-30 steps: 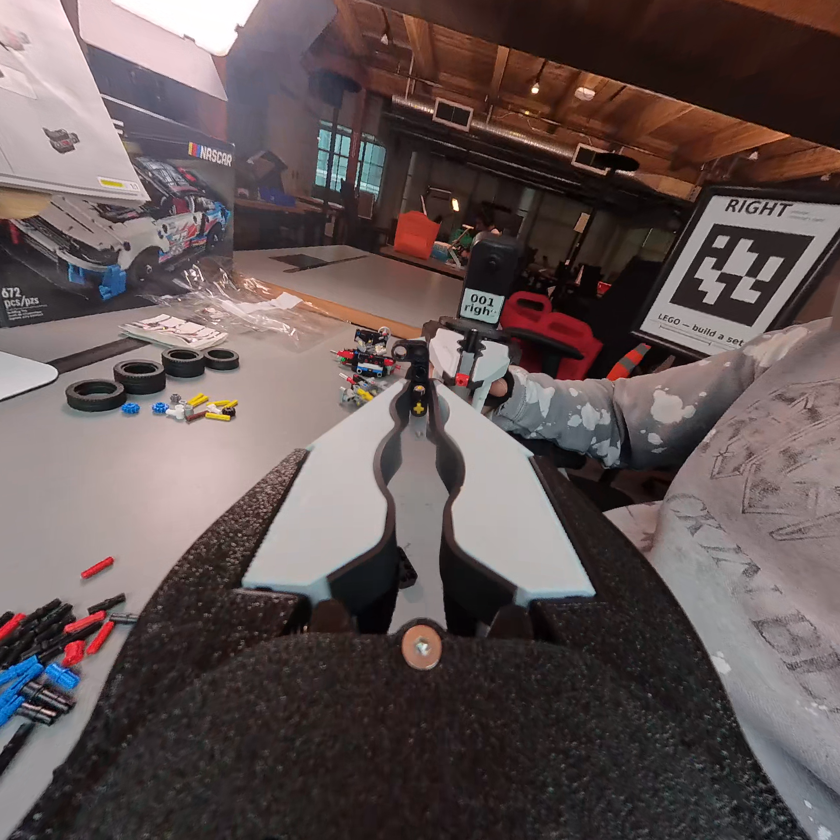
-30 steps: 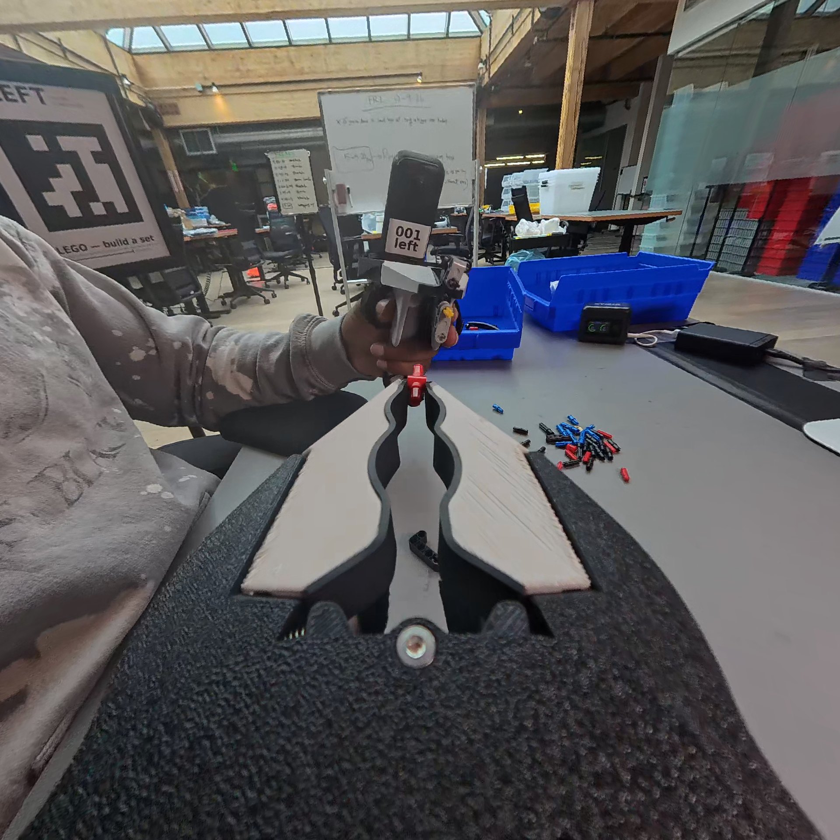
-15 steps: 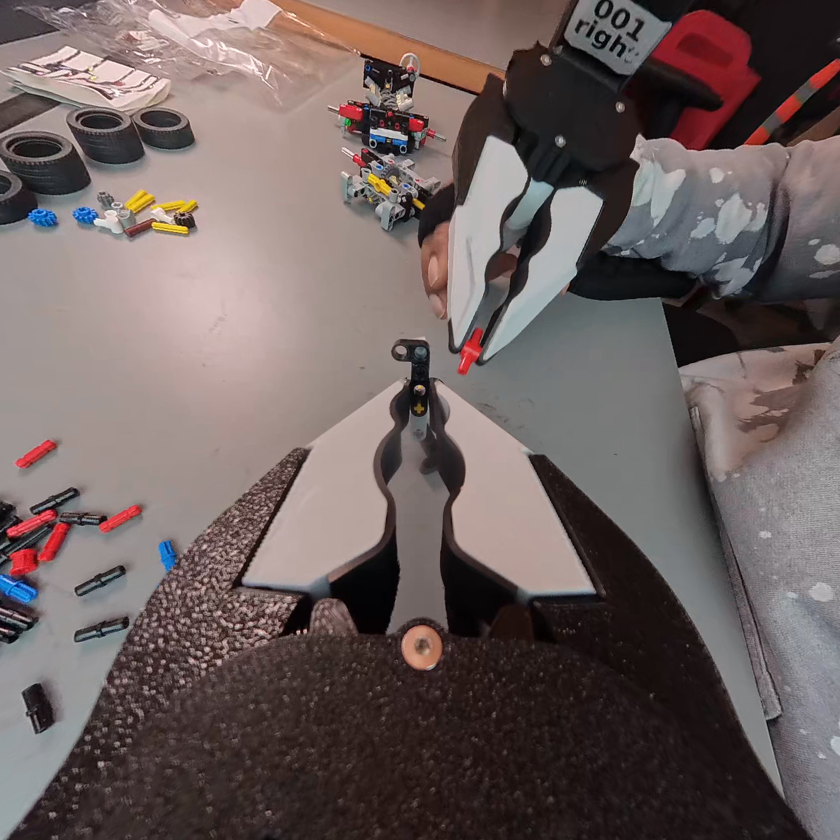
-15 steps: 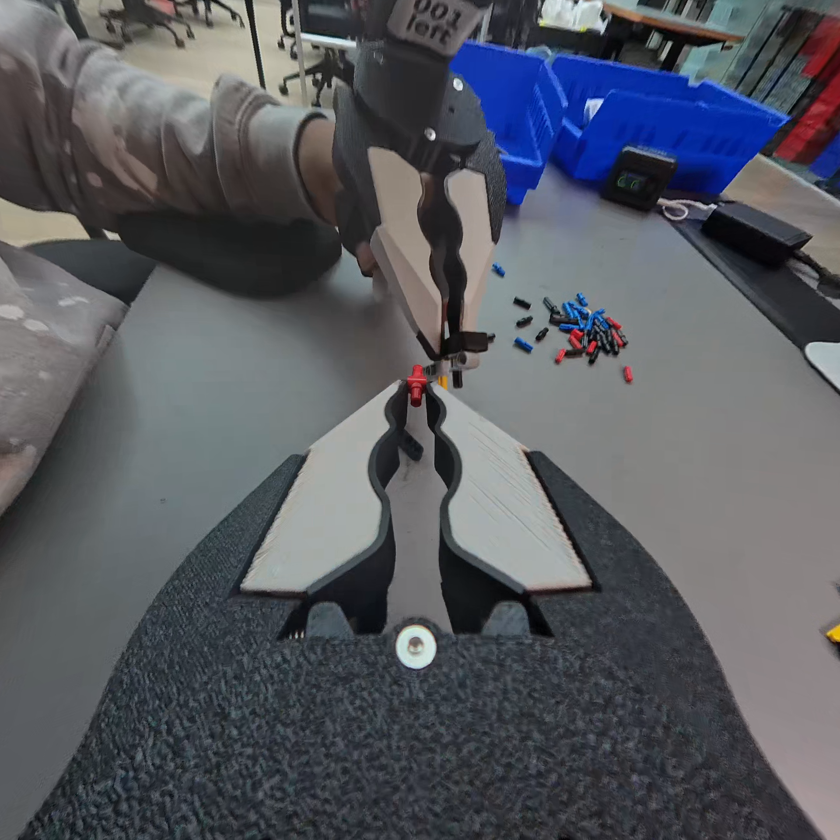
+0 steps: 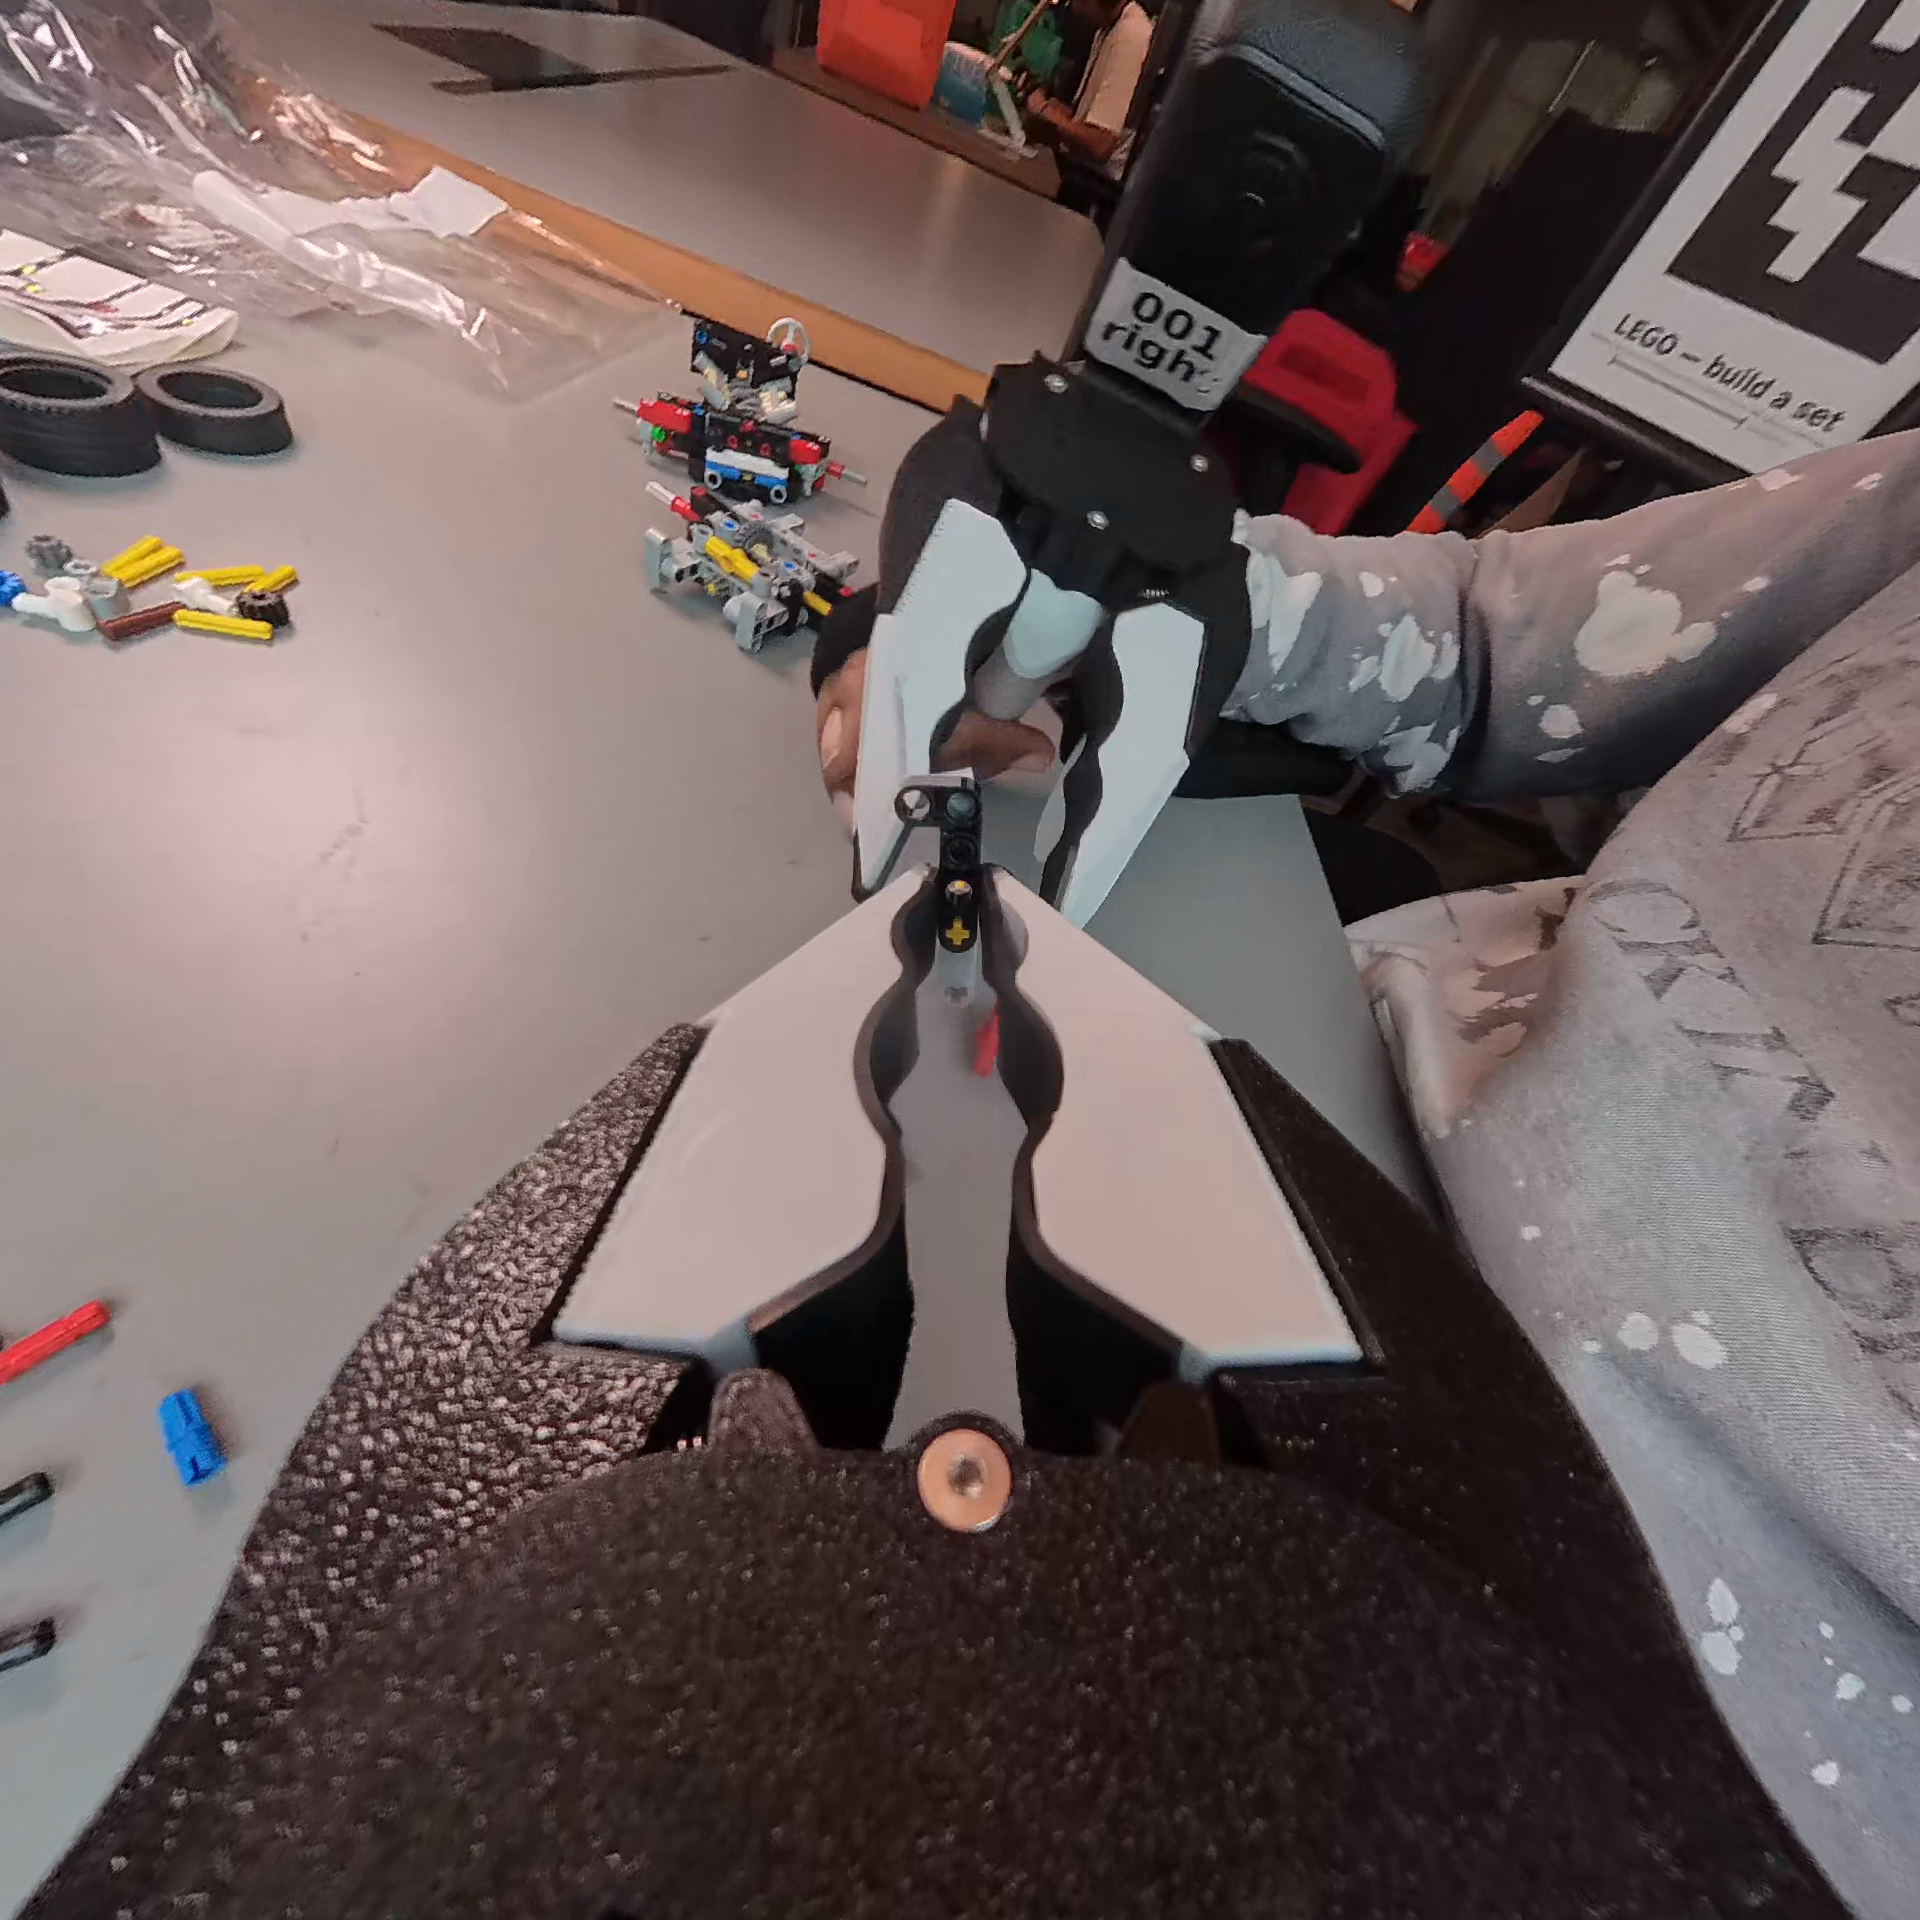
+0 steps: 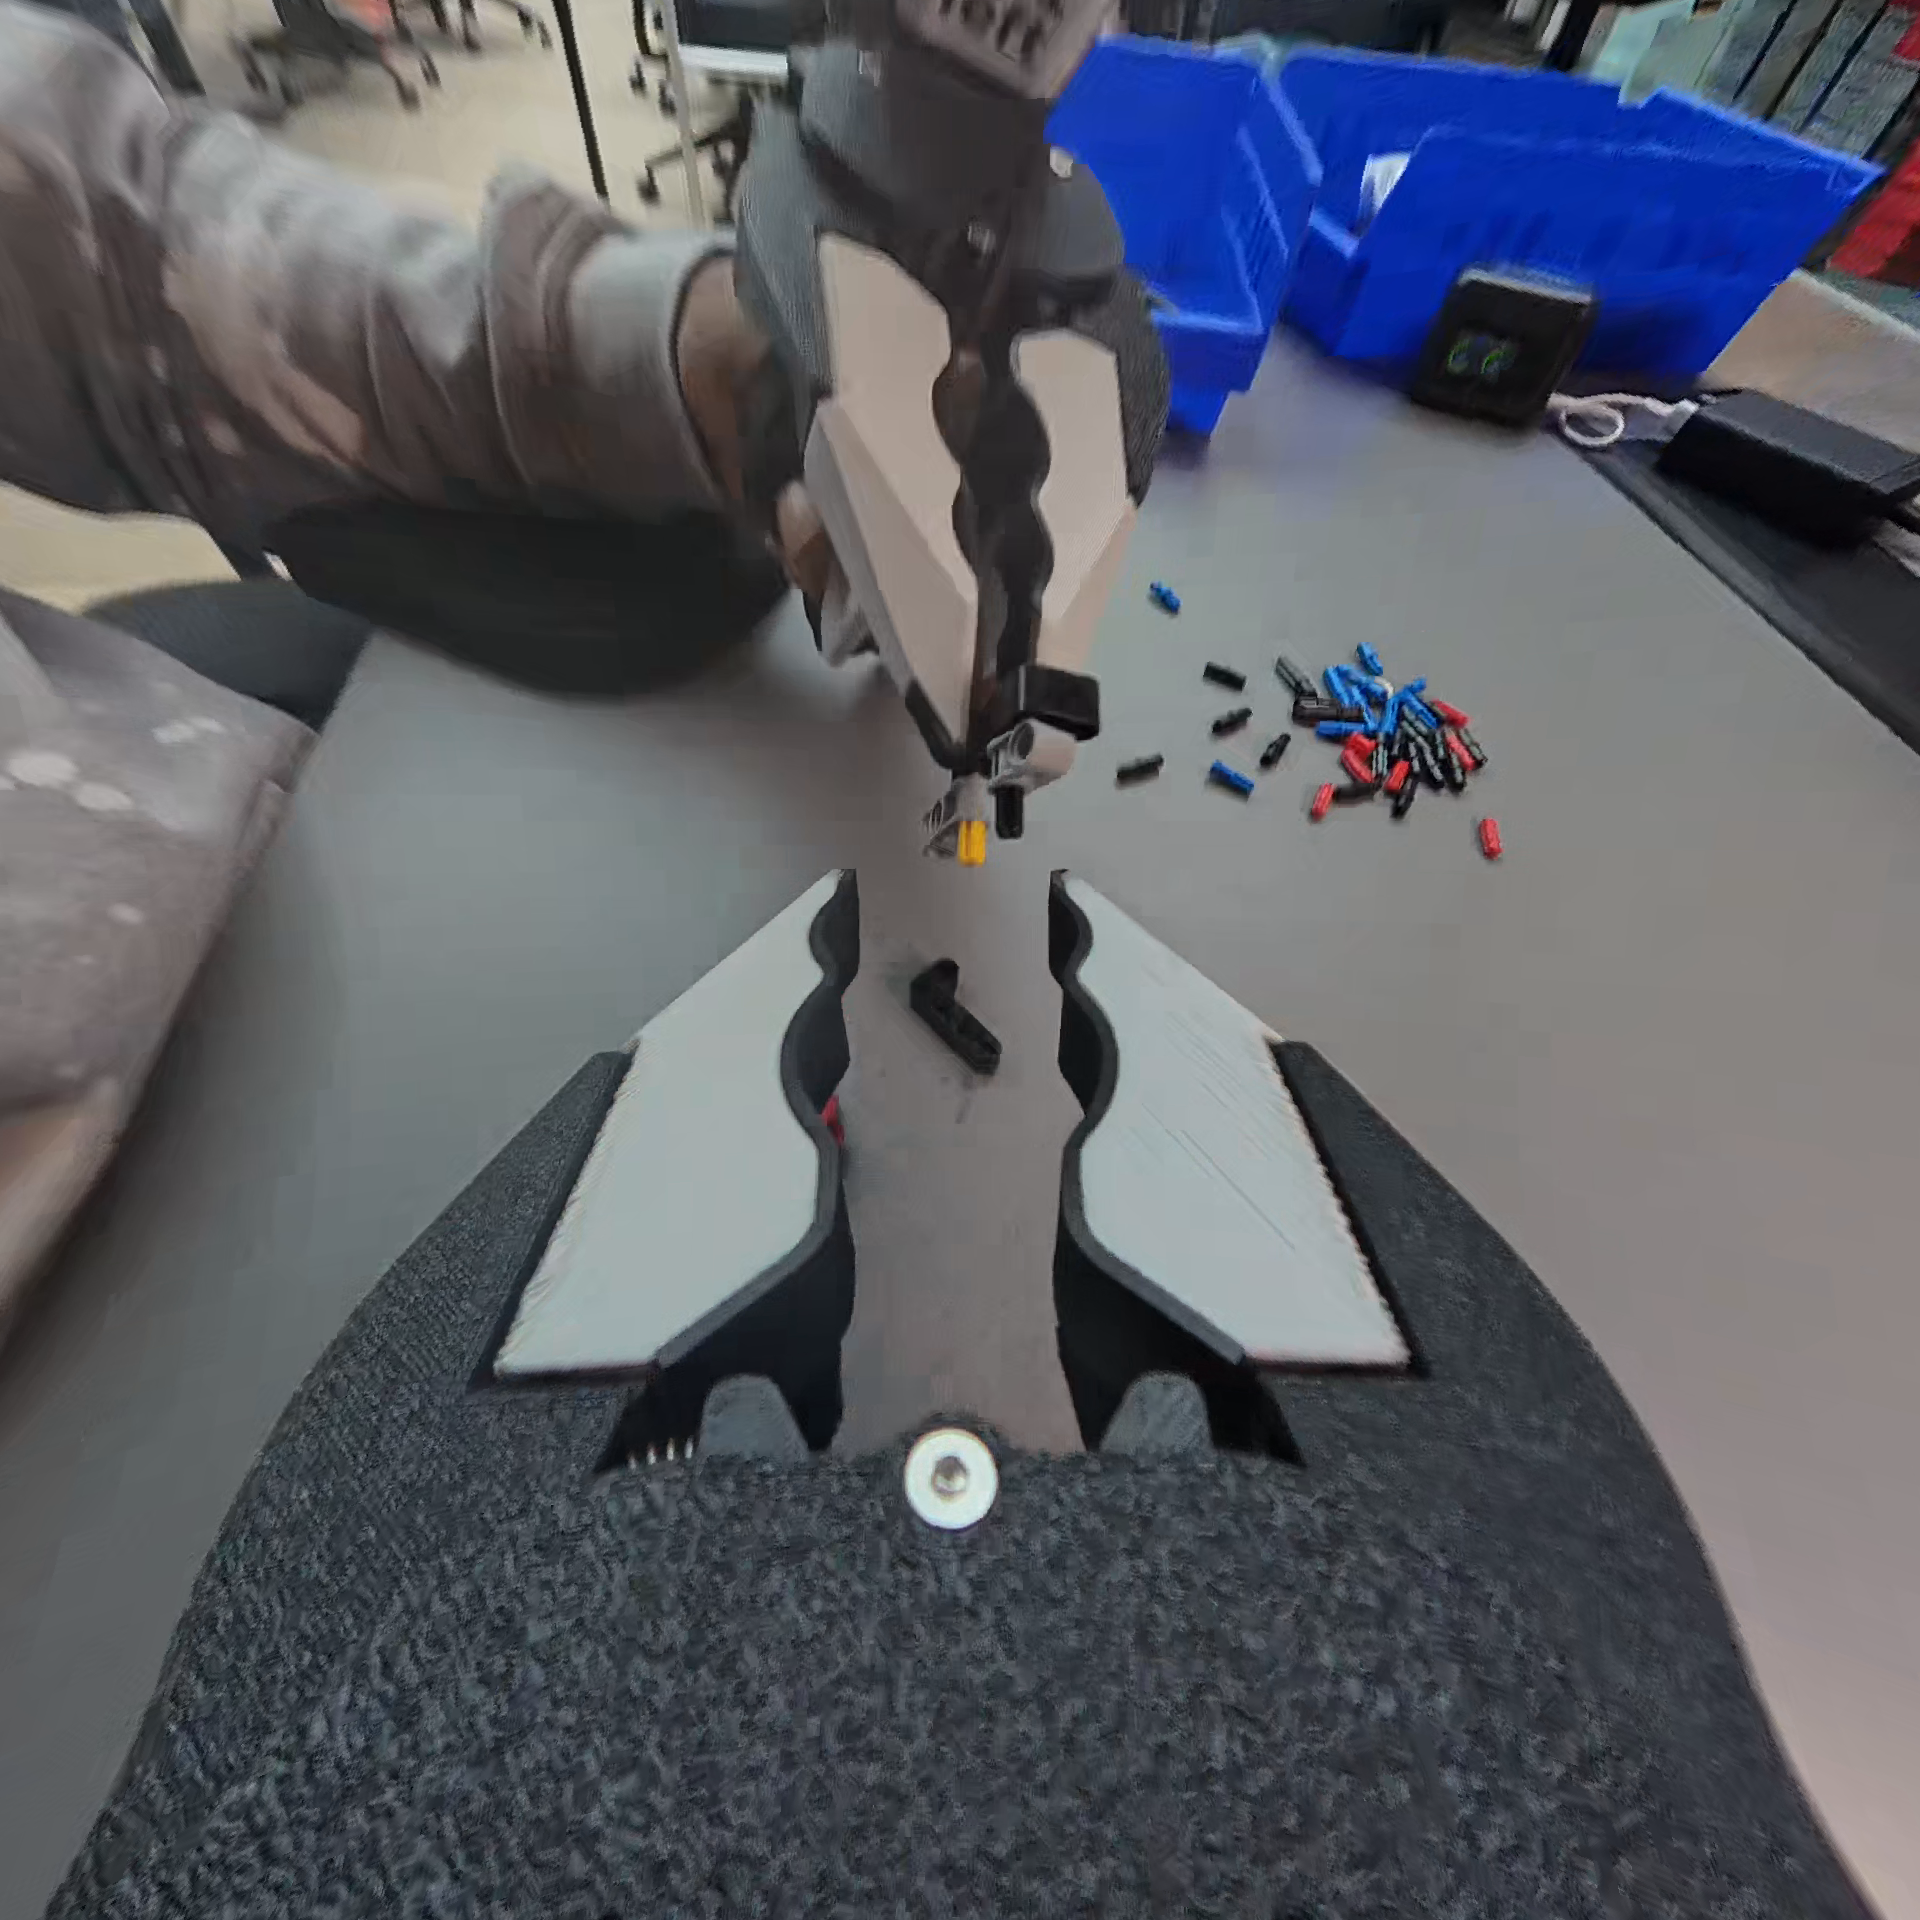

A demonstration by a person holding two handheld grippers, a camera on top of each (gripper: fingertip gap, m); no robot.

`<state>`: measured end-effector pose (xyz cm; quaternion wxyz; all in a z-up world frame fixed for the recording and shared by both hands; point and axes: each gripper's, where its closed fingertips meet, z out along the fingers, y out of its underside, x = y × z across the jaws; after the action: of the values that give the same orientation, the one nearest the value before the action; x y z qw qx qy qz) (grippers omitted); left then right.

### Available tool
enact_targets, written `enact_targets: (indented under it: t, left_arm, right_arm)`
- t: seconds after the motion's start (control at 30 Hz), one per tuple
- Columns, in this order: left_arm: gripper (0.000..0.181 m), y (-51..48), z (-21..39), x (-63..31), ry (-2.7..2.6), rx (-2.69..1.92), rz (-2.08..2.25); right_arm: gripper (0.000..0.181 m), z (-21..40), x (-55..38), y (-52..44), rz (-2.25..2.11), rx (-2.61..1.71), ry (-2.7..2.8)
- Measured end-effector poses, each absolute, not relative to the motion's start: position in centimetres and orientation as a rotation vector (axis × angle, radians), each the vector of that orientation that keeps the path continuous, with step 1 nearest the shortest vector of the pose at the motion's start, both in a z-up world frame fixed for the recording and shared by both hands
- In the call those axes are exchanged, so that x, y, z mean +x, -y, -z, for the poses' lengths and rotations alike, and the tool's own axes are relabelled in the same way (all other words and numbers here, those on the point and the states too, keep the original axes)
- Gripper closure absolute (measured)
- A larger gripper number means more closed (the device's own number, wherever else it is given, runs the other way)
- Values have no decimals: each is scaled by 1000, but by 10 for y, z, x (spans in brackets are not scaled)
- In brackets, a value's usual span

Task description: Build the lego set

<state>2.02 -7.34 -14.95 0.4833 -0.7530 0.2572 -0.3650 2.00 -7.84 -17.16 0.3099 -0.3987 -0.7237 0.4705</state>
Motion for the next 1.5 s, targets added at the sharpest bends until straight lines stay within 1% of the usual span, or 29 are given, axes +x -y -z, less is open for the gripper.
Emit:
enact_targets:
  t: [0.03, 0.1, 0.27, 0.53, 0.6, 0.77, 0.8, 0.9, 0.97, 1.03, 1.1, 1.23, 1.3, 1.33, 1.37, 1.43, 1.5]
  left_arm:
    - [175, 75, 145, 23, -631, -1806, 916]
    - [175, 78, 136, 27, -626, -1753, 967]
    - [175, 80, 124, 31, -590, -1681, 1046]
    - [175, 76, 121, 28, -560, -1654, 1020]
    - [174, 76, 121, 28, -557, -1655, 1013]
    - [175, 75, 121, 24, -635, -1710, 904]
    - [175, 75, 119, 19, -629, -1712, 888]
    - [176, 77, 95, -35, -503, -1658, 803]
    - [175, 82, 89, -49, -491, -1636, 788]
    - [175, 81, 90, -43, -493, -1629, 806]
    - [175, 81, 93, -30, -525, -1635, 833]
    - [175, 83, 101, -12, -567, -1645, 886]
    - [175, 84, 106, -4, -590, -1654, 895]
    - [175, 84, 108, 0, -599, -1658, 900]
    - [175, 84, 110, 2, -609, -1664, 899]
    - [175, 84, 113, 7, -630, -1673, 898]
    - [175, 84, 118, 11, -647, -1687, 900]
  right_arm:
    - [148, 159, 21, 80, -1329, -1049, 1861]
    - [157, 142, 24, 84, -1451, -1027, 1795]
    - [172, 130, 22, 85, -1492, -1016, 1727]
    - [173, 130, 17, 83, -1506, -1079, 1697]
    - [176, 131, 16, 82, -1488, -1088, 1707]
    - [177, 129, 16, 80, -1470, -1076, 1724]
    - [177, 128, 18, 78, -1479, -1071, 1723]
    - [178, 121, 32, 49, -1480, -1099, 1664]
    - [177, 116, 32, 39, -1444, -1103, 1652]
    - [177, 126, 26, 42, -1382, -1119, 1701]
    - [176, 150, 23, 53, -1300, -1146, 1828]
    - [175, 207, 25, 65, -960, -1126, 2078]
    - [175, 223, 26, 66, -844, -1109, 2141]
    - [172, 222, 24, 68, -852, -1097, 2130]
    - [162, 215, 23, 71, -909, -1096, 2108]
    - [149, 186, 20, 78, -1115, -1083, 1996]
    - [148, 145, 21, 84, -1348, -1034, 1830]
